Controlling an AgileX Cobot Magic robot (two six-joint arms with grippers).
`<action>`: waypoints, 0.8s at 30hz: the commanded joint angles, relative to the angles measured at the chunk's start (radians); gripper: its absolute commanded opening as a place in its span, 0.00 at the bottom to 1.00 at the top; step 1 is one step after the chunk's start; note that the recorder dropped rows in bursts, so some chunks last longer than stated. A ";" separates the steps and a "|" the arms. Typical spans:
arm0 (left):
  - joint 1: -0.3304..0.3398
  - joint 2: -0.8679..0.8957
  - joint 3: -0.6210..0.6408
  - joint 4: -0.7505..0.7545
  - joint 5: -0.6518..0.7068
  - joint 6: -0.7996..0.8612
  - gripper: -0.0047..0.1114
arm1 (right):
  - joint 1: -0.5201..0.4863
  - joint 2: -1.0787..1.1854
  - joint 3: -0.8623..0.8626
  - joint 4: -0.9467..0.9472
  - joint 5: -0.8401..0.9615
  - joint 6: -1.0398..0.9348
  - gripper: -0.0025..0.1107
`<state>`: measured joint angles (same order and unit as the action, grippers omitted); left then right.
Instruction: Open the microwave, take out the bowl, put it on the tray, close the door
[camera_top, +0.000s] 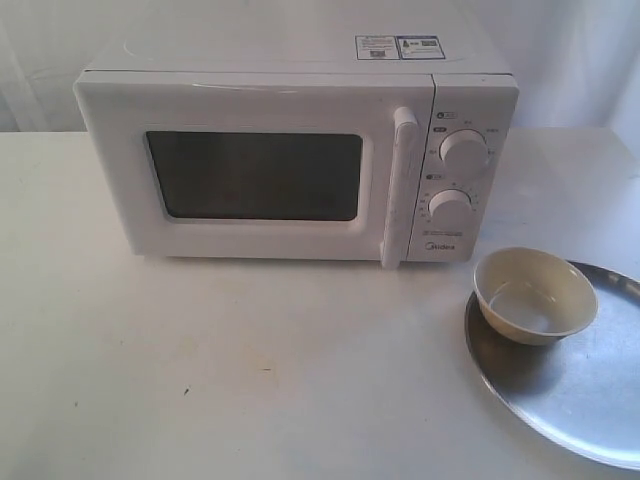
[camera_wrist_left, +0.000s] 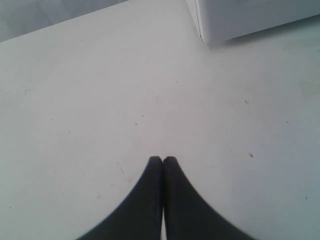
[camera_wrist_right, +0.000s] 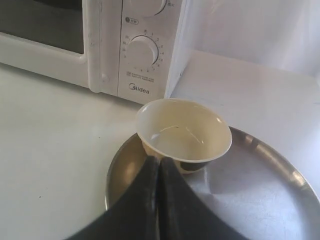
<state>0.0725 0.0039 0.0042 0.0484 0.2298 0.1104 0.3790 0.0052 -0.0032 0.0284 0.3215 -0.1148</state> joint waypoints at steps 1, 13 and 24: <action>-0.004 -0.004 -0.004 -0.004 0.002 -0.002 0.04 | -0.009 -0.005 0.003 -0.003 -0.003 -0.042 0.02; -0.004 -0.004 -0.004 -0.004 0.002 -0.002 0.04 | -0.163 -0.005 0.003 -0.003 -0.001 0.041 0.02; -0.004 -0.004 -0.004 -0.004 0.002 -0.002 0.04 | -0.201 -0.005 0.003 -0.004 -0.002 0.059 0.02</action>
<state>0.0725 0.0039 0.0042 0.0484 0.2298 0.1104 0.1813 0.0052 -0.0032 0.0246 0.3297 -0.0465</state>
